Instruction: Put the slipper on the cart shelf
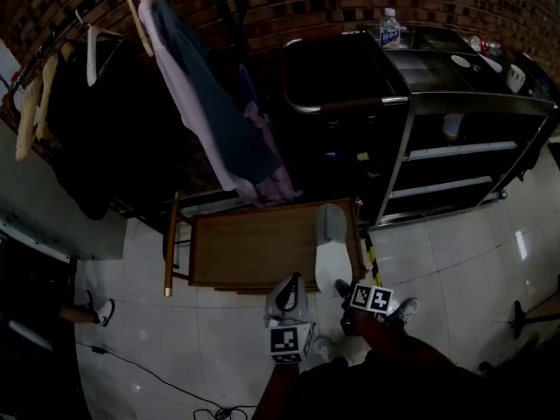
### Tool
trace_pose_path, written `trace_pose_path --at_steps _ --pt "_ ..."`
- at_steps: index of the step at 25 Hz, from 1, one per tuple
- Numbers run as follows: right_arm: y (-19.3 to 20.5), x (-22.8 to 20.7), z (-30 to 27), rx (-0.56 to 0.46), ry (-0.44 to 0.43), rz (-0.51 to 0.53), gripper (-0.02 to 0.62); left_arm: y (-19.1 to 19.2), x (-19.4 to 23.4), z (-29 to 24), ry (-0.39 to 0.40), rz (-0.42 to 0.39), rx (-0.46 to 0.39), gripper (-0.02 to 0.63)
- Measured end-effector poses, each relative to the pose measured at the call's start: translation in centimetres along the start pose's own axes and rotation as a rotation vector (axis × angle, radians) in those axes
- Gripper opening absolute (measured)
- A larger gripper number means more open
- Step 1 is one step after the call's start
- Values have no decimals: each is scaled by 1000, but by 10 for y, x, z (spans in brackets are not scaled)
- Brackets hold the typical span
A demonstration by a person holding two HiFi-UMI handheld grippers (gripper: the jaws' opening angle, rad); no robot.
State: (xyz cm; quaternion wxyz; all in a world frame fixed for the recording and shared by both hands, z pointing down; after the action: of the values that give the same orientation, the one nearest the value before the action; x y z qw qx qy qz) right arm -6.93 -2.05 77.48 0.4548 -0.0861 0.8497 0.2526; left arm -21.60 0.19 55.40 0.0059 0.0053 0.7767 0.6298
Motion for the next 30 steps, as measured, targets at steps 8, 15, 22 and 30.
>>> trace_pose_path --at_steps 8,15,22,30 --pt "-1 18 -6 31 13 91 107 -2 21 0 -26 20 1 15" --pt "-15 64 2 19 26 329 40 -4 19 -4 -15 41 -16 15" --pt "-37 107 38 -90 25 674 38 -10 14 -6 -3 12 -37 15" --pt "-101 184 96 -383 -7 892 38 -41 9 -6 23 3 -119 15"
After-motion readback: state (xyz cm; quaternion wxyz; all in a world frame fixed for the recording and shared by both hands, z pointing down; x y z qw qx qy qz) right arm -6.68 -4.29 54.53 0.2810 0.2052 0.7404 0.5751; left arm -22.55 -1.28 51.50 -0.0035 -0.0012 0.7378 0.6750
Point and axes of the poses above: the fingertips, and each gripper's own axes: z backward along the fingers, x to its left, y out of its underside, the point moved 4 cm from there along z, backward along the fingers, and after that the axes turned 15 degrees about -y, right-handed, at the moved point
